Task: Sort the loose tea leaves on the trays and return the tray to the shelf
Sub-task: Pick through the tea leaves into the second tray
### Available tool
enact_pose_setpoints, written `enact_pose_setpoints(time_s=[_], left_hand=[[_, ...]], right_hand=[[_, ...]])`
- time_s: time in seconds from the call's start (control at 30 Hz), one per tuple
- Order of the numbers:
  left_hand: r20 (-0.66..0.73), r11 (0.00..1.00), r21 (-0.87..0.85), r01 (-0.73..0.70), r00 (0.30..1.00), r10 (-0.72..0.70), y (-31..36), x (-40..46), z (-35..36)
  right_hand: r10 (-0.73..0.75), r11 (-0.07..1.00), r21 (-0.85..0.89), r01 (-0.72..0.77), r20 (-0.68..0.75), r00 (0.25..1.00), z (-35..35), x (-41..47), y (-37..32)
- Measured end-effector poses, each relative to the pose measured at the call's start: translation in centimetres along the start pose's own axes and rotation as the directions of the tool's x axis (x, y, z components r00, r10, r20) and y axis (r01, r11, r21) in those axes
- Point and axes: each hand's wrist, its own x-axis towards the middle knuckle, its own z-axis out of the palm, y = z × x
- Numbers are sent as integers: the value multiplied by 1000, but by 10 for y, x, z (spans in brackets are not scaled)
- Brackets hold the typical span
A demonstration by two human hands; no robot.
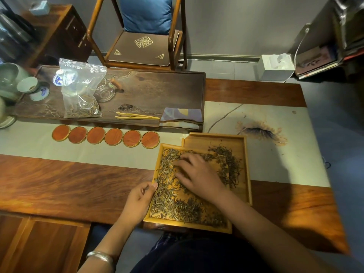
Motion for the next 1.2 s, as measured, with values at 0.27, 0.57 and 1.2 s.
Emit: enact_pose_setpoints(time_s=[0.27, 0.57, 1.2], left_hand=[[-3, 1000, -17, 11, 1000, -11, 4, 0, 1], [-19, 998, 7, 56, 998, -56, 1, -1, -7], [29, 999, -25, 38, 999, -37, 7, 3, -1]], right_hand=[[11, 997, -81, -5, 67, 998, 12, 3, 5], [168, 978, -132, -159, 62, 984, 4, -30, 45], [-19, 997, -71, 26, 101, 995, 8, 3, 6]])
